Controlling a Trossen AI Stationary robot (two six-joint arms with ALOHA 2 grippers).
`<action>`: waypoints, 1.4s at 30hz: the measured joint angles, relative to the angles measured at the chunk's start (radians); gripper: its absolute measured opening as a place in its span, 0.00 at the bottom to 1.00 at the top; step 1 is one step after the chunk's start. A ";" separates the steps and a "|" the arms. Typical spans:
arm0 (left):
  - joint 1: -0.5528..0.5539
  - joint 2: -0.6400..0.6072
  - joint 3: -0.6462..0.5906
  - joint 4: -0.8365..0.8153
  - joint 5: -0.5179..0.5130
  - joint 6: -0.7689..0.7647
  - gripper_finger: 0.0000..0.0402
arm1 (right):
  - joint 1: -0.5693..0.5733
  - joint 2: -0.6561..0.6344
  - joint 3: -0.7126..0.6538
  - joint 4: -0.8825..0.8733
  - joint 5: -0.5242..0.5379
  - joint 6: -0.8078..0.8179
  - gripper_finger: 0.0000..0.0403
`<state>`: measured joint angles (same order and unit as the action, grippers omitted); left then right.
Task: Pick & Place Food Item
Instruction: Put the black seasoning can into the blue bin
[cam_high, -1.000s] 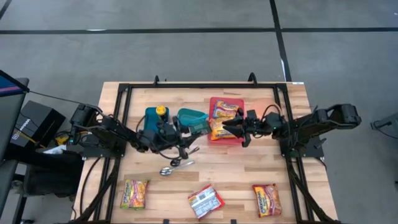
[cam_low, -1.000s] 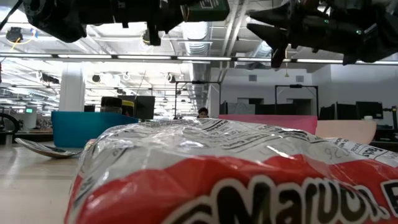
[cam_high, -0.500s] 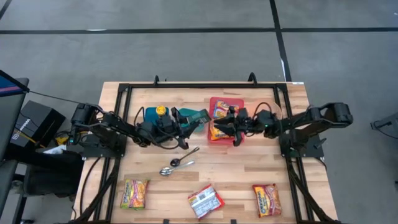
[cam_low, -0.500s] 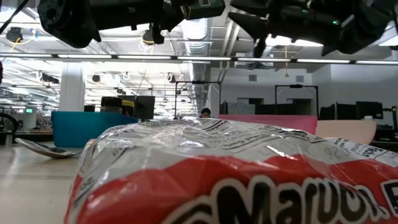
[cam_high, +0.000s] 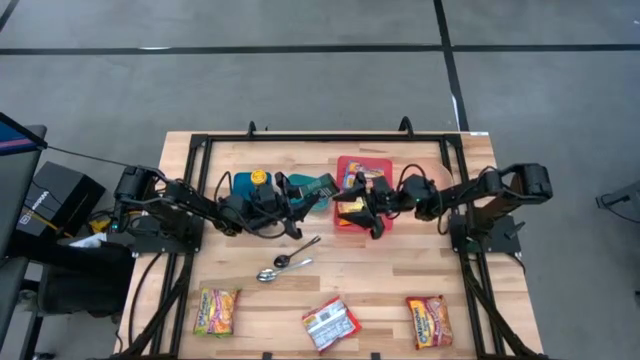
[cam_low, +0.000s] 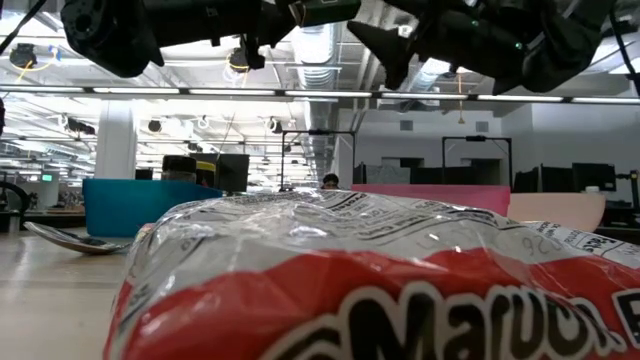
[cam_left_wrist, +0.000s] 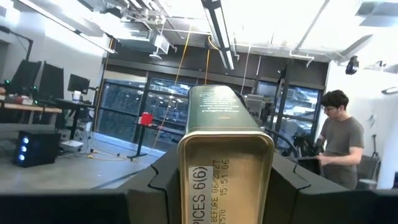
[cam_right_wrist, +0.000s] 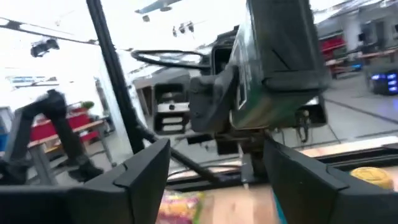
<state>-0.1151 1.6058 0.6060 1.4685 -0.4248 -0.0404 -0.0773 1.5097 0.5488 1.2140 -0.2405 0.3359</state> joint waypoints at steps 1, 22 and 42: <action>0.005 0.000 0.000 0.000 0.001 -0.014 0.34 | 0.002 0.000 0.000 0.002 0.029 0.000 0.63; 0.010 0.000 0.056 -0.015 0.030 -0.028 0.33 | 0.000 0.000 0.107 -0.106 0.137 0.008 0.64; 0.005 0.000 0.059 -0.037 0.040 -0.028 0.32 | -0.006 0.000 0.118 -0.070 0.166 -0.006 0.64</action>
<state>-0.1104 1.6058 0.6651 1.4315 -0.3844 -0.0683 -0.0830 1.5101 0.6666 1.1436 -0.0741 0.3294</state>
